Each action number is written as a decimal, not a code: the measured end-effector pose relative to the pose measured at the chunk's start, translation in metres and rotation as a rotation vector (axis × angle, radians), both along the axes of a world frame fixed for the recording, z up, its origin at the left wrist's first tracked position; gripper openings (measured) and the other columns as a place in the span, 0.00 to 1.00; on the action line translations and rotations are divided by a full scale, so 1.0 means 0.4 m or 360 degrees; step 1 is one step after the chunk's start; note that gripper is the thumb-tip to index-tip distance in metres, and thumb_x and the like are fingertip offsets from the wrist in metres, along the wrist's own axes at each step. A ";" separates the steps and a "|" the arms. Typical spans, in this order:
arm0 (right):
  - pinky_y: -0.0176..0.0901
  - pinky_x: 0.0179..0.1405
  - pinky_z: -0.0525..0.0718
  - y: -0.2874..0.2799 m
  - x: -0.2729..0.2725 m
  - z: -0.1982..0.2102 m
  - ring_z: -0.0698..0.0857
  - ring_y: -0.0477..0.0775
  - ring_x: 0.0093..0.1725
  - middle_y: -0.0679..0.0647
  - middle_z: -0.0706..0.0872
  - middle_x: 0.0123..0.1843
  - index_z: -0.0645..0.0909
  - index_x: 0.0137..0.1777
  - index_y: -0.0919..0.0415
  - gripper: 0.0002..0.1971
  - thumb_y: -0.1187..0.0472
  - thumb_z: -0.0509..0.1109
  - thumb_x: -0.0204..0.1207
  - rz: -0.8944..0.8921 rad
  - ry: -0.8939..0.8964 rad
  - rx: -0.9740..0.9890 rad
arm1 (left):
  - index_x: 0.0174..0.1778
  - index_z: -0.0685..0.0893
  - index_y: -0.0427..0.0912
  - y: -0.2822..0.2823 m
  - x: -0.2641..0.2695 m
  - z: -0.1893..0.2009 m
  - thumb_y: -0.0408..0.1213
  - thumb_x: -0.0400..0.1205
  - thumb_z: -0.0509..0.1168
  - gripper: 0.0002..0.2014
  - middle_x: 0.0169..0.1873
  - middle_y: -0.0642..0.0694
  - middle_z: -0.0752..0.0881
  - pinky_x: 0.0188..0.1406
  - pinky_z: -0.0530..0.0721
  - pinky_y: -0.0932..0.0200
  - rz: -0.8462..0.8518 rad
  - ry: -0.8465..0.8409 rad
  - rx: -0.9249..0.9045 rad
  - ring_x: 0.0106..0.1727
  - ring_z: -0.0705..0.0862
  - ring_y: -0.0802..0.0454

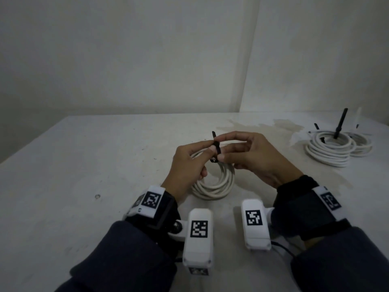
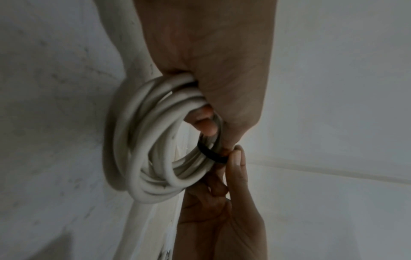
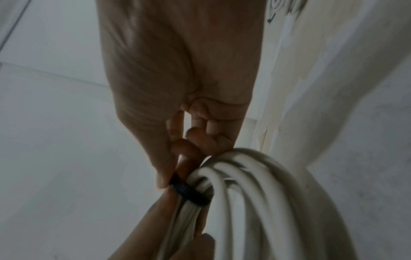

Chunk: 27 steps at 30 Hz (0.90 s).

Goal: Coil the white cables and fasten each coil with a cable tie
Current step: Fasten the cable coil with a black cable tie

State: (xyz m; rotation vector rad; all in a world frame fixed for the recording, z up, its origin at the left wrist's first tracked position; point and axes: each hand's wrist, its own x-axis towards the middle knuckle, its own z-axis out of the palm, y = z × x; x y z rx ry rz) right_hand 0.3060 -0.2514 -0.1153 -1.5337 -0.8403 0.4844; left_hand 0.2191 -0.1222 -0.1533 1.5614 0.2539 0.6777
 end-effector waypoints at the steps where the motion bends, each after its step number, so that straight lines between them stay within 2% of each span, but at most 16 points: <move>1: 0.32 0.28 0.80 -0.002 0.001 0.002 0.88 0.44 0.31 0.50 0.90 0.31 0.86 0.53 0.61 0.15 0.74 0.77 0.68 0.0000 -0.0018 -0.0014 | 0.59 0.88 0.41 0.000 0.000 0.000 0.33 0.82 0.66 0.11 0.27 0.53 0.86 0.17 0.70 0.68 -0.0004 0.0000 -0.0002 0.17 0.73 0.58; 4: 0.27 0.26 0.75 0.001 0.000 0.004 0.85 0.40 0.27 0.48 0.88 0.26 0.86 0.53 0.62 0.15 0.75 0.77 0.68 -0.0067 -0.0101 -0.0019 | 0.58 0.88 0.42 -0.003 0.000 0.000 0.33 0.82 0.66 0.11 0.30 0.50 0.87 0.17 0.70 0.68 -0.0008 -0.0006 -0.0004 0.17 0.72 0.58; 6: 0.25 0.30 0.78 0.005 -0.001 0.004 0.88 0.41 0.28 0.50 0.89 0.27 0.86 0.53 0.65 0.15 0.76 0.77 0.67 -0.0101 -0.0164 0.0013 | 0.58 0.88 0.43 -0.004 0.002 0.000 0.33 0.82 0.66 0.10 0.31 0.50 0.86 0.17 0.70 0.68 0.0003 -0.0007 -0.0009 0.17 0.72 0.58; 9: 0.30 0.37 0.84 0.007 0.000 0.003 0.91 0.47 0.33 0.53 0.91 0.31 0.87 0.52 0.65 0.16 0.76 0.78 0.66 -0.0133 -0.0298 0.0032 | 0.57 0.89 0.43 -0.005 0.002 0.001 0.33 0.82 0.66 0.10 0.32 0.50 0.87 0.18 0.70 0.68 0.0003 0.0000 -0.0035 0.18 0.72 0.57; 12: 0.27 0.36 0.82 0.011 -0.001 0.002 0.90 0.43 0.32 0.51 0.91 0.32 0.87 0.52 0.65 0.15 0.76 0.78 0.66 -0.0143 -0.0379 0.0018 | 0.57 0.89 0.44 -0.003 0.002 -0.001 0.33 0.82 0.66 0.10 0.33 0.49 0.87 0.18 0.70 0.67 0.0010 0.0008 -0.0028 0.18 0.72 0.57; 15: 0.20 0.40 0.74 0.012 0.008 0.000 0.84 0.31 0.37 0.39 0.88 0.39 0.89 0.48 0.53 0.11 0.63 0.81 0.67 -0.0284 -0.0724 -0.0115 | 0.58 0.89 0.42 -0.003 0.001 -0.002 0.33 0.82 0.67 0.11 0.37 0.47 0.88 0.18 0.70 0.68 -0.0005 0.0013 -0.0015 0.18 0.72 0.57; 16: 0.20 0.40 0.72 0.011 0.012 0.000 0.81 0.31 0.41 0.35 0.86 0.41 0.89 0.46 0.49 0.10 0.59 0.82 0.66 -0.0348 -0.0851 -0.0173 | 0.58 0.89 0.42 -0.003 0.000 -0.002 0.34 0.82 0.67 0.11 0.39 0.46 0.88 0.18 0.70 0.68 -0.0016 0.0012 -0.0012 0.18 0.72 0.58; 18: 0.23 0.41 0.72 0.009 0.017 -0.001 0.80 0.35 0.45 0.35 0.86 0.43 0.88 0.45 0.48 0.10 0.56 0.82 0.65 -0.0345 -0.0841 -0.0181 | 0.59 0.89 0.41 -0.003 -0.003 0.001 0.33 0.82 0.67 0.11 0.38 0.46 0.88 0.18 0.69 0.68 -0.0033 0.0002 -0.0011 0.18 0.72 0.58; 21: 0.18 0.41 0.73 0.007 0.020 -0.010 0.83 0.35 0.53 0.40 0.87 0.52 0.87 0.49 0.50 0.16 0.59 0.85 0.61 -0.0201 -0.0684 -0.0178 | 0.59 0.88 0.42 -0.003 -0.003 0.000 0.33 0.83 0.66 0.11 0.32 0.46 0.86 0.18 0.69 0.68 -0.0041 -0.0007 -0.0051 0.18 0.72 0.58; 24: 0.17 0.42 0.73 0.006 0.023 -0.020 0.84 0.34 0.53 0.41 0.89 0.50 0.87 0.50 0.55 0.20 0.62 0.86 0.58 -0.0180 -0.0693 -0.0157 | 0.59 0.88 0.42 -0.004 -0.001 -0.005 0.34 0.83 0.65 0.11 0.35 0.44 0.87 0.18 0.69 0.67 -0.0074 0.0033 -0.0117 0.19 0.72 0.58; 27: 0.20 0.41 0.75 0.009 0.027 -0.024 0.85 0.34 0.51 0.42 0.90 0.47 0.89 0.49 0.55 0.19 0.59 0.87 0.56 -0.0250 -0.0784 -0.0156 | 0.60 0.88 0.42 -0.004 0.001 -0.008 0.36 0.83 0.65 0.11 0.38 0.43 0.88 0.18 0.69 0.67 -0.0102 0.0077 -0.0175 0.20 0.72 0.57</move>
